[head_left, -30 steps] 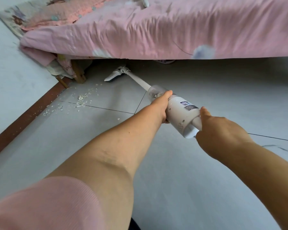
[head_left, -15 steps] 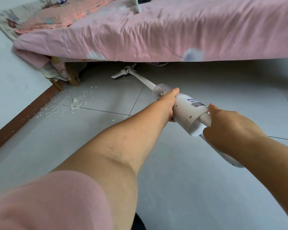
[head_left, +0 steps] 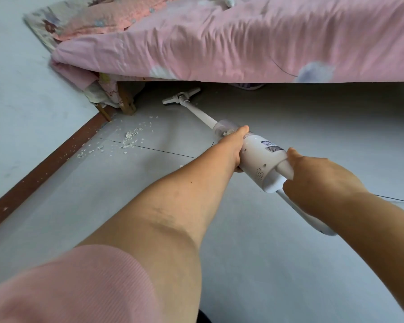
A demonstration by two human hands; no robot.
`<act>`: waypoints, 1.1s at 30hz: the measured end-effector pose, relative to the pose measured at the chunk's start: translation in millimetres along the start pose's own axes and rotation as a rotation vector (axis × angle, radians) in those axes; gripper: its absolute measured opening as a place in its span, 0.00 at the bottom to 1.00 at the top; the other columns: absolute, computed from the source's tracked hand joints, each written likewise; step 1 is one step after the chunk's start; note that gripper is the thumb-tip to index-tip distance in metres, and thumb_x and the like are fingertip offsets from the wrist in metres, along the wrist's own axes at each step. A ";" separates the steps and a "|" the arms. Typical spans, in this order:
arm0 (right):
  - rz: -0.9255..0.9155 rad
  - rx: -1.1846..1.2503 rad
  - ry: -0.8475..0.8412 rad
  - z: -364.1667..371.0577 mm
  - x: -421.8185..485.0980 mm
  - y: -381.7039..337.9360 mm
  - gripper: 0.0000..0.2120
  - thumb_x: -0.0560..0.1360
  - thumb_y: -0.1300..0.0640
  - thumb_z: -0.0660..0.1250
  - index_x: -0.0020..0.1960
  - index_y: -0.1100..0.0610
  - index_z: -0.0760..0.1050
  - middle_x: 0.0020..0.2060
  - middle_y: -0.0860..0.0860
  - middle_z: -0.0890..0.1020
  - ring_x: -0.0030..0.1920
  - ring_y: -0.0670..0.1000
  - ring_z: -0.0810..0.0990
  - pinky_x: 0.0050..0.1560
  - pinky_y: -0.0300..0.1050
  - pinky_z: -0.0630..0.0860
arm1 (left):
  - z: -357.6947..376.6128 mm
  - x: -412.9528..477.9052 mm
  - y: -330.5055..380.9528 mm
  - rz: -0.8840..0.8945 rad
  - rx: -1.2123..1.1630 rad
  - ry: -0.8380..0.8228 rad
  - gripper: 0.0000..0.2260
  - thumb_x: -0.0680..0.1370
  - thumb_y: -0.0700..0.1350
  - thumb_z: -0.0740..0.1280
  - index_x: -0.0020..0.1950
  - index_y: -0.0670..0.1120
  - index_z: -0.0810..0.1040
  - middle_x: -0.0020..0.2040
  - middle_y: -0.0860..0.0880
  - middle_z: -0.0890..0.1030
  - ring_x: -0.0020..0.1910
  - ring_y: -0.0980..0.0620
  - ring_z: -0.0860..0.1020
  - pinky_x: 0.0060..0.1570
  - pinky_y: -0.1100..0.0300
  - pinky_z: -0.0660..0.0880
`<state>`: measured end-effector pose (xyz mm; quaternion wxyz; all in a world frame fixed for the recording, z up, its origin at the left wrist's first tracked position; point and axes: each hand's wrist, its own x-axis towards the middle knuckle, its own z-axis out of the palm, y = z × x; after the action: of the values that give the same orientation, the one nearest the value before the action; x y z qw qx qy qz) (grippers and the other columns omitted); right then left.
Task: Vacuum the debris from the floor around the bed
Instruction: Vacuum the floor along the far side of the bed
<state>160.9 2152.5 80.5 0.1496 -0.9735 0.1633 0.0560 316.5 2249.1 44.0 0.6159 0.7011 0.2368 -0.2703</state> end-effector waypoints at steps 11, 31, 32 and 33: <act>-0.073 0.020 -0.037 22.2 23.6 -30.6 0.34 0.75 0.59 0.56 0.77 0.45 0.47 0.55 0.52 0.78 0.43 0.55 0.71 0.40 0.43 0.69 | -46.0 29.6 2.4 -0.038 -0.037 0.079 0.19 0.75 0.60 0.71 0.57 0.49 0.74 0.59 0.45 0.81 0.55 0.41 0.81 0.58 0.42 0.78; -0.009 -0.090 0.011 20.0 13.7 -13.0 0.34 0.76 0.56 0.56 0.77 0.42 0.45 0.41 0.50 0.71 0.38 0.54 0.71 0.30 0.43 0.64 | -26.7 22.4 -1.2 -0.057 -0.070 -0.056 0.19 0.75 0.59 0.71 0.58 0.49 0.75 0.58 0.45 0.82 0.57 0.42 0.81 0.55 0.45 0.79; -0.022 -0.088 0.010 21.6 13.2 -16.6 0.34 0.76 0.56 0.56 0.77 0.42 0.45 0.41 0.50 0.71 0.38 0.54 0.71 0.30 0.43 0.64 | -32.0 22.7 -1.6 -0.060 -0.070 -0.046 0.19 0.75 0.59 0.71 0.58 0.49 0.75 0.59 0.45 0.82 0.57 0.42 0.81 0.56 0.44 0.79; -0.040 -0.086 0.008 23.2 13.3 -21.8 0.34 0.76 0.56 0.56 0.77 0.41 0.46 0.41 0.50 0.71 0.38 0.54 0.71 0.30 0.43 0.64 | -39.9 22.7 -1.5 -0.061 -0.075 -0.034 0.20 0.75 0.59 0.71 0.59 0.49 0.75 0.59 0.45 0.82 0.57 0.42 0.81 0.57 0.43 0.79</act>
<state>179.3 2175.3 62.3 0.1082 -0.9823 0.1421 0.0558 335.8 2288.9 31.4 0.6373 0.6651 0.2575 -0.2918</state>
